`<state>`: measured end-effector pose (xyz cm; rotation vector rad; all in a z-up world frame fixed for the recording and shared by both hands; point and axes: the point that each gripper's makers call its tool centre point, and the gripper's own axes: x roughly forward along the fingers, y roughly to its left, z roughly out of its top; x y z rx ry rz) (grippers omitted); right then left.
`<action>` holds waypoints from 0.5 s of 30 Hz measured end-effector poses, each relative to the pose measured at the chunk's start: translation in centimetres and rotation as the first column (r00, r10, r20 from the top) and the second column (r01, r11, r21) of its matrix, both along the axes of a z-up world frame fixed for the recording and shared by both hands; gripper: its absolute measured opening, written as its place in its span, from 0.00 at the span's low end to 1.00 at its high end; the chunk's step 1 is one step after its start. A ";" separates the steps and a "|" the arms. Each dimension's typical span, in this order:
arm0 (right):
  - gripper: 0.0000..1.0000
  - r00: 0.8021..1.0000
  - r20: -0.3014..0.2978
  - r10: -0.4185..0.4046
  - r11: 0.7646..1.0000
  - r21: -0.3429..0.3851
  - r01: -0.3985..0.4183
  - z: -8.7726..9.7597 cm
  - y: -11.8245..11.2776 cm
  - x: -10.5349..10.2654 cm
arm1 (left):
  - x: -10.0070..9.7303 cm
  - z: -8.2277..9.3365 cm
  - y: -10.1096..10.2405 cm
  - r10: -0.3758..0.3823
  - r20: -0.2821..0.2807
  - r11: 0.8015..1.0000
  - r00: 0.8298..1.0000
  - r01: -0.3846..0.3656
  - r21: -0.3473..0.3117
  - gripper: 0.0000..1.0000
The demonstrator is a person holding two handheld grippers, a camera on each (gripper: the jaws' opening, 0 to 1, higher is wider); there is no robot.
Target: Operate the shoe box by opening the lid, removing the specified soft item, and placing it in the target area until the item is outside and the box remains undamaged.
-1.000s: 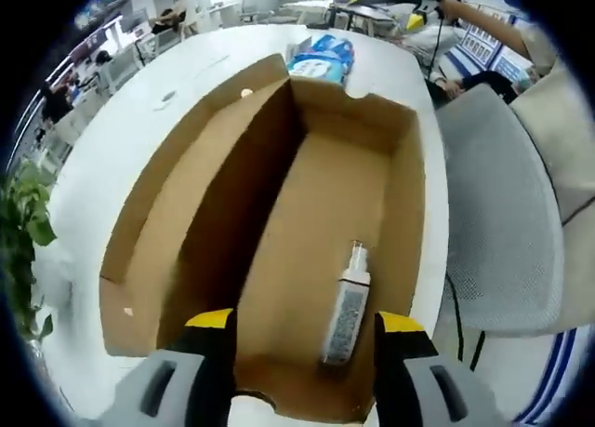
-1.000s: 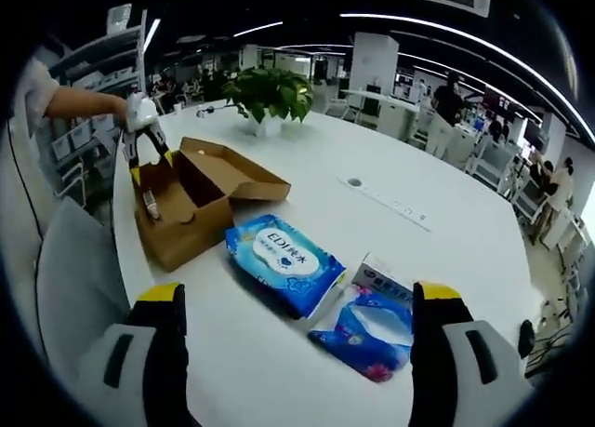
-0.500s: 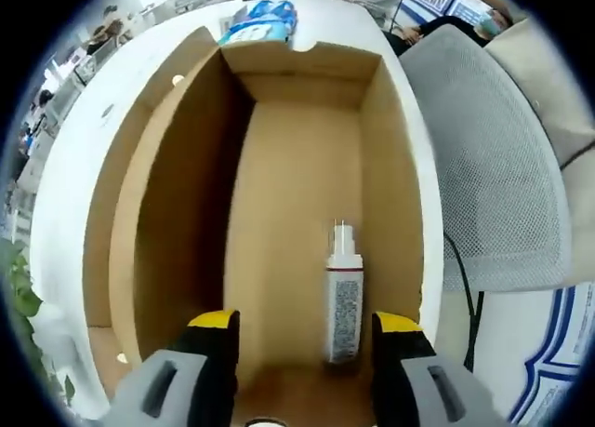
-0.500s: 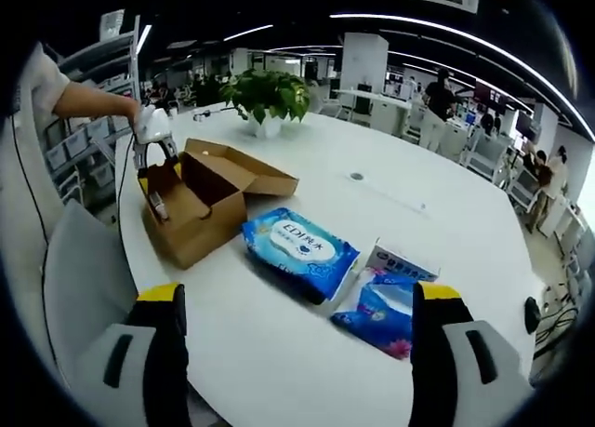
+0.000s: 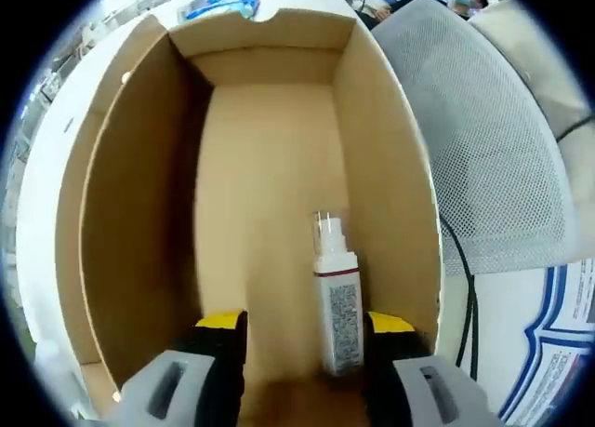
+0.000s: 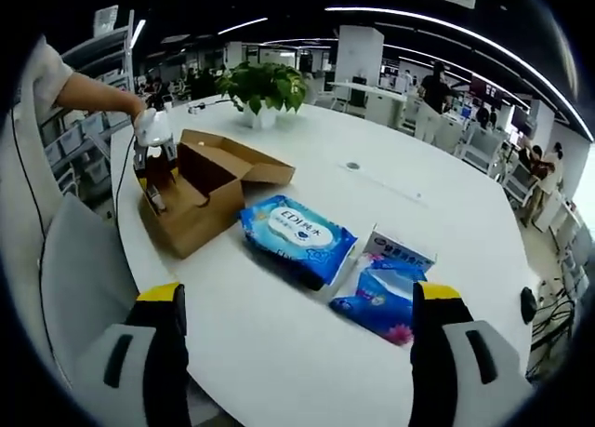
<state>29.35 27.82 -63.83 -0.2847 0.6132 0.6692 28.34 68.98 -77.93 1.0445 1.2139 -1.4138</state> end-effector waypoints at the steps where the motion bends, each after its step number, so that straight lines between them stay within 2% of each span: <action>1: 0.96 1.000 0.001 -0.003 1.000 0.001 0.003 0.1 -0.1 0.0 | 0.0 -0.1 -0.1 -0.004 0.001 1.000 1.000 0.004 -0.003 0.50; 8: 0.96 1.000 -0.001 -0.011 1.000 -0.007 0.011 0.0 -0.5 0.0 | -0.1 -1.0 -0.7 -0.021 0.013 1.000 1.000 0.021 -0.016 0.43; 10: 0.95 1.000 0.000 -0.009 1.000 -0.010 0.009 0.0 -0.5 0.0 | 0.4 -1.0 -0.7 -0.039 0.048 0.999 0.998 0.040 -0.006 0.39; 12: 0.95 1.000 0.000 -0.008 1.000 -0.011 0.008 0.0 -0.4 0.1 | 0.3 -1.0 -0.9 -0.033 0.049 0.999 0.998 0.034 -0.017 0.36; 15: 0.94 1.000 0.002 -0.007 1.000 -0.018 0.007 -0.1 -0.4 0.2 | 0.6 -1.0 -0.9 -0.032 0.083 0.999 0.996 0.034 -0.017 0.32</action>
